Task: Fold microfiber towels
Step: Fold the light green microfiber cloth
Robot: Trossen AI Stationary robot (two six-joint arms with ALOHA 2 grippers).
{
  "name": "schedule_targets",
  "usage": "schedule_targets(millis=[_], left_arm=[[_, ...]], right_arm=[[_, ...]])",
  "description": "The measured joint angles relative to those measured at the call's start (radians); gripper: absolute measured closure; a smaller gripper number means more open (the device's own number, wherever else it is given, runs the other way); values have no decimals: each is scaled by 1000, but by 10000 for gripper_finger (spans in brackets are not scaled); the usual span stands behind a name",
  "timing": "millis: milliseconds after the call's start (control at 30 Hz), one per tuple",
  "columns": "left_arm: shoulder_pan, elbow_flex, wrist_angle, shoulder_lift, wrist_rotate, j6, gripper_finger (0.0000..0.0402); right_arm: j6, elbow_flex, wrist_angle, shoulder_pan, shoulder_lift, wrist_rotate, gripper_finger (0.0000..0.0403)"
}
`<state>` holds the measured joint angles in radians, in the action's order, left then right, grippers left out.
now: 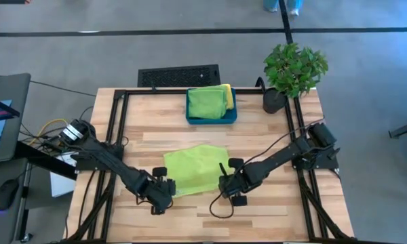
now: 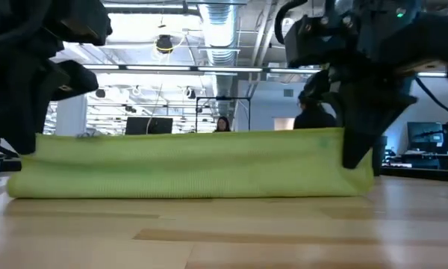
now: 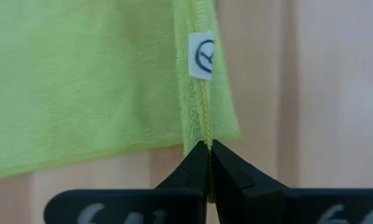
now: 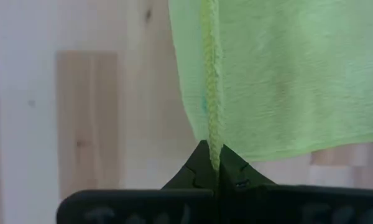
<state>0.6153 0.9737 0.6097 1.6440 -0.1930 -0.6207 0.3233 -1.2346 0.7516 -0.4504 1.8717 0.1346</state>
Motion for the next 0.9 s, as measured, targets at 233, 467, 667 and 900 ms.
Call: schedule_targets(millis=[233, 467, 667, 900], left_arm=[[-27, 0, 89, -31, -178, -82, 401], [-85, -1, 198, -21, -273, -134, 401], [-142, -1, 215, -21, -333, -136, 401], [-216, -1, 232, -21, -337, -123, 401]], right_arm=[[-5, 0, 17, 62, -3, 89, 396], [-14, 0, 25, 143, 0, 233, 396], [-68, 13, -2, 213, 0, 254, 396], [-123, 24, -18, 281, 0, 262, 396]])
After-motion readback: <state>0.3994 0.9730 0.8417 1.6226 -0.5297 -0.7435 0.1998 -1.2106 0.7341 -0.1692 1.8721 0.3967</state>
